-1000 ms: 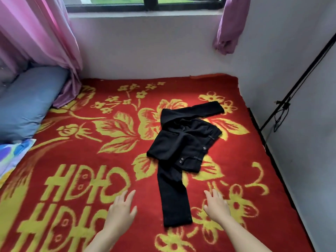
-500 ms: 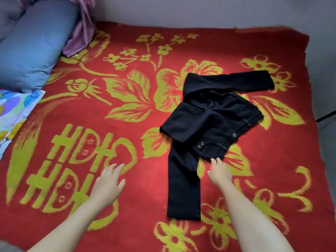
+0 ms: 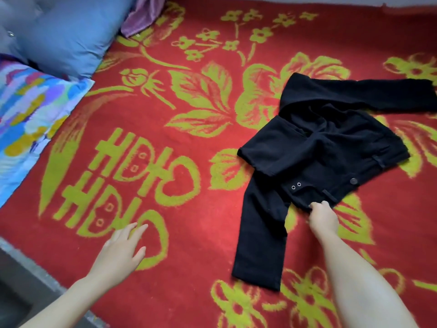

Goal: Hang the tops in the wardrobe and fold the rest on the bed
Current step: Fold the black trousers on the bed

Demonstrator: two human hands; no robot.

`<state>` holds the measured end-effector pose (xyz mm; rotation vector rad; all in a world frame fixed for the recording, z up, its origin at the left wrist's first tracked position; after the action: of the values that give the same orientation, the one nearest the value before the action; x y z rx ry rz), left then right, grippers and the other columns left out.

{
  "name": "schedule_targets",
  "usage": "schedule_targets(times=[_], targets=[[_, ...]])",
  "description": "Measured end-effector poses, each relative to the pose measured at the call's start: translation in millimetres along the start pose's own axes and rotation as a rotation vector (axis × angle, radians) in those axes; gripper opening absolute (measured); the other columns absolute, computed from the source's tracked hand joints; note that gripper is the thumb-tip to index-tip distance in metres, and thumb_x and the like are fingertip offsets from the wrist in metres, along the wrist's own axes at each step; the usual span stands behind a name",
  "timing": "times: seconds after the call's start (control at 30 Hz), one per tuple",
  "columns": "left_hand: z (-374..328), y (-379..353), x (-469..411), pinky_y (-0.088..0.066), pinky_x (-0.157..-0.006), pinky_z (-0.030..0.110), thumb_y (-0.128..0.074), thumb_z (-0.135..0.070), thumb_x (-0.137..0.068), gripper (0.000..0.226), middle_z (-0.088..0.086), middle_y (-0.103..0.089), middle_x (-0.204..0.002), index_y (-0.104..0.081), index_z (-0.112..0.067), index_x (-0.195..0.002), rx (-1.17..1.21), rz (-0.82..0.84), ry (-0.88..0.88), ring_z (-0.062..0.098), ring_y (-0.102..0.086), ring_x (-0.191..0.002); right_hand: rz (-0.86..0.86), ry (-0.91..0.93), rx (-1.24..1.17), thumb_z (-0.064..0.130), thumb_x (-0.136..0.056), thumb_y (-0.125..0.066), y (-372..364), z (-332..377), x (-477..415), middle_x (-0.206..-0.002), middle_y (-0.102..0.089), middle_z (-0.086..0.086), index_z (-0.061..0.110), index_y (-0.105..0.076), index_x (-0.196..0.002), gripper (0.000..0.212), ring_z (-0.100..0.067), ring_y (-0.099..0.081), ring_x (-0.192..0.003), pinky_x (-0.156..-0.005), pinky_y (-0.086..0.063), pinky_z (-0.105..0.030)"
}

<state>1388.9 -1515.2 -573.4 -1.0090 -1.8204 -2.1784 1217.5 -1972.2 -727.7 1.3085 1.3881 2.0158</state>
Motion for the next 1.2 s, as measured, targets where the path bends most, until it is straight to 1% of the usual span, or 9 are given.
schedule_targets(times=[0.17, 0.43, 0.67, 0.77, 0.9, 0.97, 1.03, 1.13, 1.2], targets=[[-20.4, 7.0, 12.6, -0.025, -0.110, 0.032, -0.038, -0.037, -0.098, 0.055, -0.002, -0.019, -0.154, -0.016, -0.028, -0.149, 0.012, -0.012, -0.047, 0.016, -0.017, -0.141, 0.041, 0.040, -0.086, 0.006, -0.093, -0.039, -6.3, 4.7, 39.7, -0.115, -0.053, -0.016, 0.010, -0.061, -0.116, 0.032, -0.036, -0.056, -0.104, -0.082, -0.043, -0.034], [-61.3, 25.3, 37.7, -0.027, -0.109, 0.032, -0.040, -0.034, -0.097, 0.056, 0.000, -0.023, -0.152, -0.018, -0.027, -0.149, 0.049, -0.072, -0.190, 0.018, -0.020, -0.140, 0.156, 0.052, -0.245, 0.014, -0.096, -0.040, -6.5, 18.4, 144.6, -0.121, -0.055, -0.009, 0.015, -0.059, -0.119, 0.029, -0.029, -0.054, -0.111, -0.084, -0.041, -0.031], [-109.8, 35.5, 79.7, -0.029, -0.108, 0.031, -0.046, -0.036, -0.095, 0.065, 0.001, -0.020, -0.154, -0.012, -0.028, -0.150, 0.007, -0.118, -0.389, 0.018, -0.021, -0.140, 0.000, 0.231, -0.164, 0.021, -0.100, -0.035, 69.6, 70.3, 237.3, -0.121, -0.049, -0.009, 0.015, -0.052, -0.122, 0.028, -0.029, -0.049, -0.113, -0.085, -0.041, -0.034], [-139.8, 51.5, 101.7, -0.028, -0.109, 0.031, -0.053, -0.042, -0.091, 0.076, 0.002, -0.013, -0.156, -0.006, -0.030, -0.150, -0.001, -0.163, -0.528, 0.019, -0.019, -0.140, -0.058, 0.344, -0.151, 0.020, -0.100, -0.034, 110.2, 90.2, 282.1, -0.113, -0.051, -0.008, 0.015, -0.050, -0.122, 0.028, -0.028, -0.047, -0.111, -0.079, -0.037, -0.035], [-167.3, 86.9, 128.4, -0.029, -0.107, 0.043, -0.068, -0.045, -0.078, 0.090, 0.008, -0.016, -0.156, -0.014, -0.033, -0.149, 0.131, -0.264, -0.757, 0.028, -0.020, -0.141, -0.070, 0.443, -0.186, 0.018, -0.100, -0.036, 158.3, 106.8, 339.3, -0.107, -0.052, -0.004, 0.016, -0.051, -0.123, 0.027, -0.025, -0.047, -0.111, -0.078, -0.034, -0.034], [-177.0, 109.5, 146.3, -0.042, -0.095, 0.051, -0.068, -0.050, -0.070, 0.085, 0.011, -0.034, -0.149, -0.025, -0.037, -0.143, 0.160, -0.356, -0.919, 0.038, -0.037, -0.131, -0.071, 0.436, -0.263, 0.019, -0.099, -0.040, 179.7, 110.6, 366.5, -0.111, -0.057, -0.003, 0.017, -0.052, -0.124, 0.027, -0.023, -0.051, -0.106, -0.081, -0.038, -0.033], [-175.7, 128.2, 160.8, -0.050, -0.083, 0.055, -0.059, -0.056, -0.066, 0.070, 0.012, -0.050, -0.137, -0.036, -0.038, -0.130, 0.232, -0.389, -1.046, 0.041, -0.051, -0.119, -0.092, 0.386, -0.394, 0.017, -0.099, -0.042, 201.5, 115.9, 393.3, -0.101, -0.057, -0.001, 0.015, -0.054, -0.119, 0.023, -0.020, -0.052, -0.093, -0.075, -0.038, -0.030], [-160.9, 159.5, 173.0, -0.037, -0.102, 0.050, -0.043, -0.063, -0.069, 0.073, 0.007, -0.042, -0.144, -0.032, -0.040, -0.137, 0.365, -0.403, -1.089, 0.031, -0.037, -0.132, -0.186, 0.306, -0.540, 0.014, -0.097, -0.043, 235.2, 127.2, 421.0, -0.090, -0.056, -0.005, 0.011, -0.054, -0.104, 0.013, -0.020, -0.051, -0.082, -0.071, -0.037, -0.031], [-140.8, 172.9, 174.4, -0.030, -0.108, 0.042, -0.038, -0.067, -0.068, 0.085, 0.004, -0.039, -0.146, -0.034, -0.027, -0.144, 0.474, -0.390, -1.092, 0.025, -0.032, -0.135, -0.272, 0.244, -0.659, 0.012, -0.096, -0.043, 258.1, 138.5, 440.8, -0.082, -0.054, -0.008, 0.008, -0.053, -0.097, 0.011, -0.019, -0.050, -0.070, -0.064, -0.039, -0.029]])
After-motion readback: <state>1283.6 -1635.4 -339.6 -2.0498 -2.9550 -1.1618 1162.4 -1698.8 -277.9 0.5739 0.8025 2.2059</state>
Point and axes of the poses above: each hand's wrist, its own x-axis away from the middle knuckle, its own y-axis out of the back of the hand, z = x × y, the point moved 9 cm from there along -x, towards the middle knuckle
